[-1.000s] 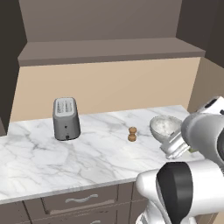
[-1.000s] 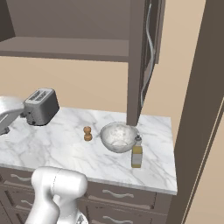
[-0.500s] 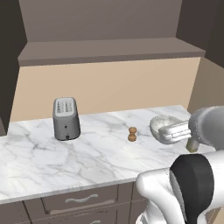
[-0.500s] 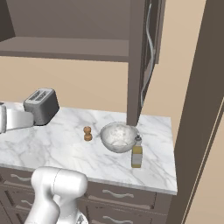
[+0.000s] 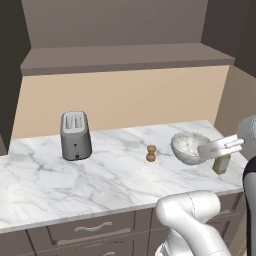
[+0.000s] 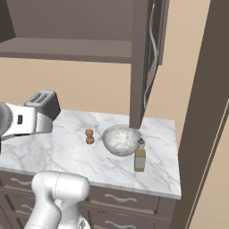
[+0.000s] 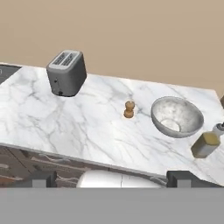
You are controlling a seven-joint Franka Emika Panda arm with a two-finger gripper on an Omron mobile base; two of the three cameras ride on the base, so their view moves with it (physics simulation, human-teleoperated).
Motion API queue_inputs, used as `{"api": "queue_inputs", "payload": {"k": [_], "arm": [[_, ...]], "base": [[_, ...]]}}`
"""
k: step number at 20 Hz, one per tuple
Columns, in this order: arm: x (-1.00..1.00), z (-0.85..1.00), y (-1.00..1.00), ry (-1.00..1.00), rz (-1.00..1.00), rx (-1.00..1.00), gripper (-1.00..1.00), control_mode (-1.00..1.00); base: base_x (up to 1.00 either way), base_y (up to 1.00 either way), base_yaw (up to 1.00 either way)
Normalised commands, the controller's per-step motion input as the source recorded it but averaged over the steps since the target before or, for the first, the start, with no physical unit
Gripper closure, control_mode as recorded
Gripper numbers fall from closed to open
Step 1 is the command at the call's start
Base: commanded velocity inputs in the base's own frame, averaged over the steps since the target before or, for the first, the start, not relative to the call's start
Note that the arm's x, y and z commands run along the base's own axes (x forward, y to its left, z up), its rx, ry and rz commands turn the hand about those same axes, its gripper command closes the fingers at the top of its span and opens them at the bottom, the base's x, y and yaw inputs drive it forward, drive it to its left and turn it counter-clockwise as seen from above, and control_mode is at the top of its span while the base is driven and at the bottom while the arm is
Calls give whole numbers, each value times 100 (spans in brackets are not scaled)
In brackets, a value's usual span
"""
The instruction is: Retrieve the bottle and the shaker from the cabinet and place them next to the mixing bowl on the counter. Then add garlic from the fridge to the mixing bowl.
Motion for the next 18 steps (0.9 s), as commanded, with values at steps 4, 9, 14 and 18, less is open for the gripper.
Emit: {"api": "queue_inputs", "payload": {"k": [4, 9, 14, 18], "arm": [[18, -66, 1, 9, 27, 3, -100, -100], [14, -27, 0, 3, 11, 0, -100, 100], [0, 0, 0, 0, 0, 0, -100, 100], [0, 0, 0, 0, 0, 0, -100, 100]], "base": [[0, 0, 0], [10, 0, 1], [4, 0, 1], [-49, 0, 1]]}}
